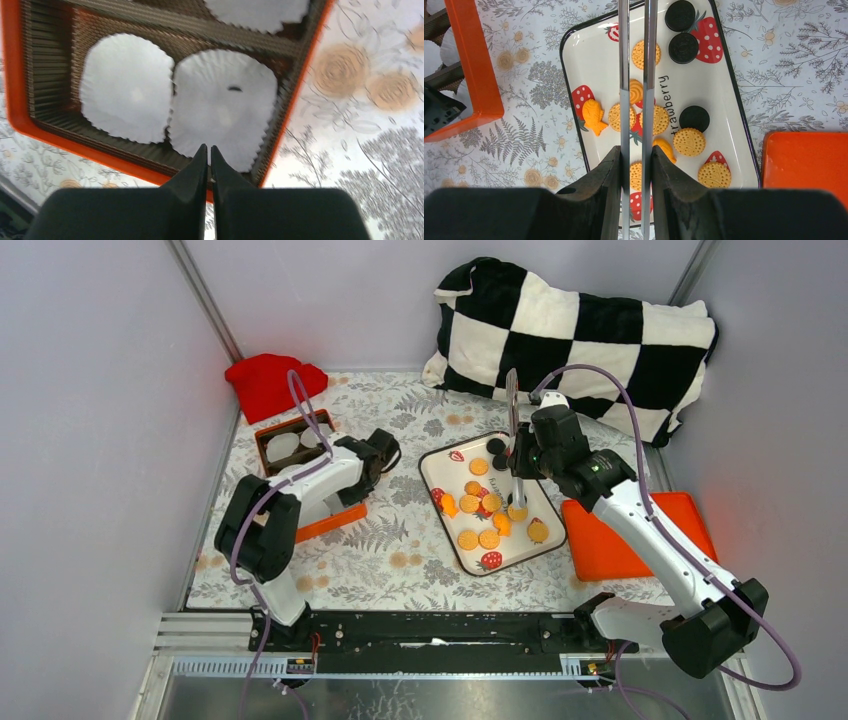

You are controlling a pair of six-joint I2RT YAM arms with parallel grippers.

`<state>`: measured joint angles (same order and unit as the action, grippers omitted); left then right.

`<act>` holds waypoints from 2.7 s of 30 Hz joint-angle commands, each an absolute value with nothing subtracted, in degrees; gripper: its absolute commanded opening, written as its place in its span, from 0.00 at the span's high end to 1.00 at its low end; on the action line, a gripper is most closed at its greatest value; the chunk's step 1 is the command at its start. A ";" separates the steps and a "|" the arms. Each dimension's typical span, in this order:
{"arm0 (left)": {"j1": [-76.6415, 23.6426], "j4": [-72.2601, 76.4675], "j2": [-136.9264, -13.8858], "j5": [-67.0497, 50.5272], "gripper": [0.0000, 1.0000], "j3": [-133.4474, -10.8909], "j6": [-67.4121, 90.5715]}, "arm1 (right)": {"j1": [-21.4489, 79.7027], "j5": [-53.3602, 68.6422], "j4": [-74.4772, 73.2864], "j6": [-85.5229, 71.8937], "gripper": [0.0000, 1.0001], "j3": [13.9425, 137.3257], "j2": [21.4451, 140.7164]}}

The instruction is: Pack the cookies

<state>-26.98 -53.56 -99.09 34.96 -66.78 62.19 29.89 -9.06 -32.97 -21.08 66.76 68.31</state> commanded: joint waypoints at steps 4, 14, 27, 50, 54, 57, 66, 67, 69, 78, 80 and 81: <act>-33.80 -47.72 -99.60 29.27 0.92 -65.48 61.00 | 30.28 -8.36 -31.00 -21.73 0.76 68.05 68.04; -46.24 -40.47 -99.84 17.47 0.94 -57.99 63.02 | 30.28 -8.71 -31.03 -21.40 0.76 69.65 69.23; -48.76 -53.48 -90.22 26.22 0.92 -68.70 63.28 | 30.40 -6.01 -35.50 -19.28 0.76 71.29 70.54; -37.21 -41.54 -87.48 21.67 0.83 -76.75 47.52 | 36.27 -5.72 -42.71 -22.09 0.49 61.44 67.24; -36.99 -40.61 -86.56 21.47 0.83 -75.19 47.29 | 36.61 -5.57 -41.39 -22.27 0.49 59.71 67.46; -36.76 -40.07 -85.86 21.46 0.83 -74.07 47.11 | 36.65 -6.60 -39.68 -22.59 0.49 58.95 68.41; -35.57 -39.35 -83.93 20.86 0.83 -72.47 46.67 | 36.65 -9.46 -34.97 -23.12 0.49 59.91 73.95; -35.45 -39.37 -83.63 20.71 0.83 -72.32 46.74 | 36.65 -9.49 -34.51 -23.08 0.49 60.01 74.63; -35.34 -39.37 -83.10 20.53 0.83 -72.02 46.76 | 36.65 -9.62 -34.23 -23.03 0.49 60.56 76.17; -34.50 -39.45 -80.31 19.96 0.83 -70.13 46.97 | 36.65 -10.10 -34.43 -23.93 0.49 61.45 78.00; -34.45 -39.63 -79.94 19.43 0.83 -69.78 47.17 | 36.65 -9.81 -34.68 -24.05 0.50 61.54 76.18; -34.45 -39.64 -79.61 19.23 0.83 -69.67 47.26 | 36.65 -9.58 -34.56 -24.02 0.50 61.45 74.73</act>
